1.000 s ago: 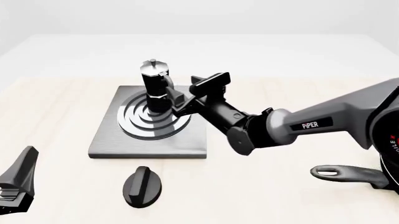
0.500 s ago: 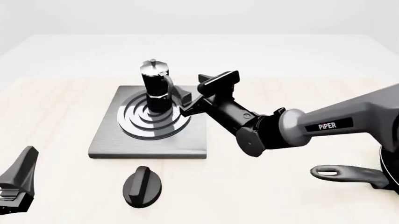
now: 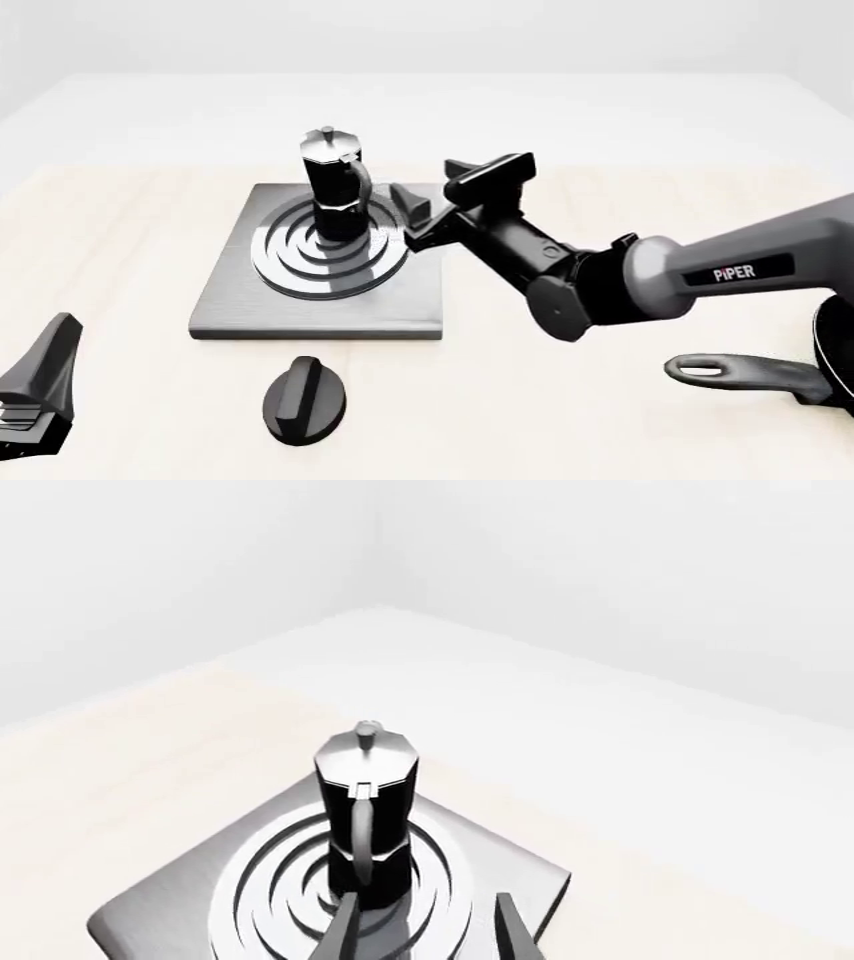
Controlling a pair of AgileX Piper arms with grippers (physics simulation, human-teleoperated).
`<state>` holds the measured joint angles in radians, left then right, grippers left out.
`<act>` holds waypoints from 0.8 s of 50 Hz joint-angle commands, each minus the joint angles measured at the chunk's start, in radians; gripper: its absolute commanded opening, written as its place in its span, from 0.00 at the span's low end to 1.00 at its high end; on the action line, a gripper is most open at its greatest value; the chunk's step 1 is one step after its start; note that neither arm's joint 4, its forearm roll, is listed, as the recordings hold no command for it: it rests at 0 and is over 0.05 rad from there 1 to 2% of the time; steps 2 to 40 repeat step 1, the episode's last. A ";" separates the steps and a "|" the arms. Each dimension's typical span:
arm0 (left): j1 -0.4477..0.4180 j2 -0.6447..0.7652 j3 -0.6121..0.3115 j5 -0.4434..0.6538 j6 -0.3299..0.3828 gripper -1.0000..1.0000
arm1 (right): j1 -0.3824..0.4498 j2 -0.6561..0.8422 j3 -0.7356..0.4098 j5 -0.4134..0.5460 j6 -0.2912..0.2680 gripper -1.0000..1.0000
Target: Put the moka pot on the stove.
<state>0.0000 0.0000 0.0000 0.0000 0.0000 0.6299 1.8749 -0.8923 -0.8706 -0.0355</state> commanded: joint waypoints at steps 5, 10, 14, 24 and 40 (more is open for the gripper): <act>0.000 0.000 0.000 0.000 0.000 1.00 | -0.011 -0.027 0.035 -0.007 -0.006 1.00; 0.000 0.000 0.000 0.000 0.000 1.00 | -0.011 -0.027 0.035 -0.007 -0.006 1.00; 0.000 0.000 0.000 0.000 0.000 1.00 | -0.011 -0.027 0.035 -0.007 -0.006 1.00; 0.000 0.000 0.000 0.000 0.000 1.00 | -0.011 -0.027 0.035 -0.007 -0.006 1.00; 0.000 0.000 0.000 0.000 0.000 1.00 | -0.011 -0.027 0.035 -0.007 -0.006 1.00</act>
